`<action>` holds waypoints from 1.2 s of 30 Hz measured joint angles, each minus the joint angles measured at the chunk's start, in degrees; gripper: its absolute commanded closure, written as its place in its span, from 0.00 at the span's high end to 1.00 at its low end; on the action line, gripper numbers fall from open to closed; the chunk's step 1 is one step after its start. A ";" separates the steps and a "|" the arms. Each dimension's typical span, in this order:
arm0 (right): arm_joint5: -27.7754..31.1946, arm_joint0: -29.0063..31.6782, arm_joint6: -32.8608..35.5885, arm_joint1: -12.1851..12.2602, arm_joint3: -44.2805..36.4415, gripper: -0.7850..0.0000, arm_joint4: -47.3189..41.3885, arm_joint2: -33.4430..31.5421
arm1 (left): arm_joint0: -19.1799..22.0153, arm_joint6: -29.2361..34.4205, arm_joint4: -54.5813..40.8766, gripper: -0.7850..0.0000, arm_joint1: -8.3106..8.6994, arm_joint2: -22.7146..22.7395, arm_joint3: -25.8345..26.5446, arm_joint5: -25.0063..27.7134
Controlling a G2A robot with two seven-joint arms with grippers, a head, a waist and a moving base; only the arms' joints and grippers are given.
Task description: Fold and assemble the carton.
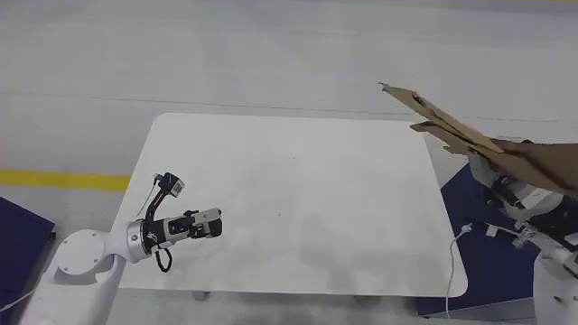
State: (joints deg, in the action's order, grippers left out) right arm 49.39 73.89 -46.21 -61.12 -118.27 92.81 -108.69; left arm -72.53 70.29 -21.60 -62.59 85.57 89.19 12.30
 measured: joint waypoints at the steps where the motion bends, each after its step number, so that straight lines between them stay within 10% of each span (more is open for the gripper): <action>1: -3.45 0.55 -5.25 0.25 0.43 0.00 5.96 0.17 | 0.00 0.00 0.00 1.00 0.00 0.00 0.00 0.00; 8: -29.07 2.42 -29.62 2.14 3.22 0.00 37.99 -1.13 | 0.00 0.00 0.00 1.00 0.00 0.00 0.00 0.00; 16: -27.70 2.58 -29.74 2.83 4.34 0.00 34.96 0.42 | 0.00 0.00 0.00 1.00 0.00 0.00 0.00 0.00; 28: 6.86 1.91 -0.73 4.58 11.04 0.00 -26.87 9.82 | 0.00 0.00 0.00 1.00 0.00 0.00 0.00 0.00; 36: 8.60 6.09 35.21 9.40 9.71 0.00 -73.82 18.95 | 0.00 0.00 0.00 1.00 0.00 0.00 0.00 0.00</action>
State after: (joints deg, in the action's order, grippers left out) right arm 57.99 79.98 -10.99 -51.72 -108.57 18.99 -89.74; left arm -72.53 70.29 -21.60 -62.59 85.57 89.19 12.30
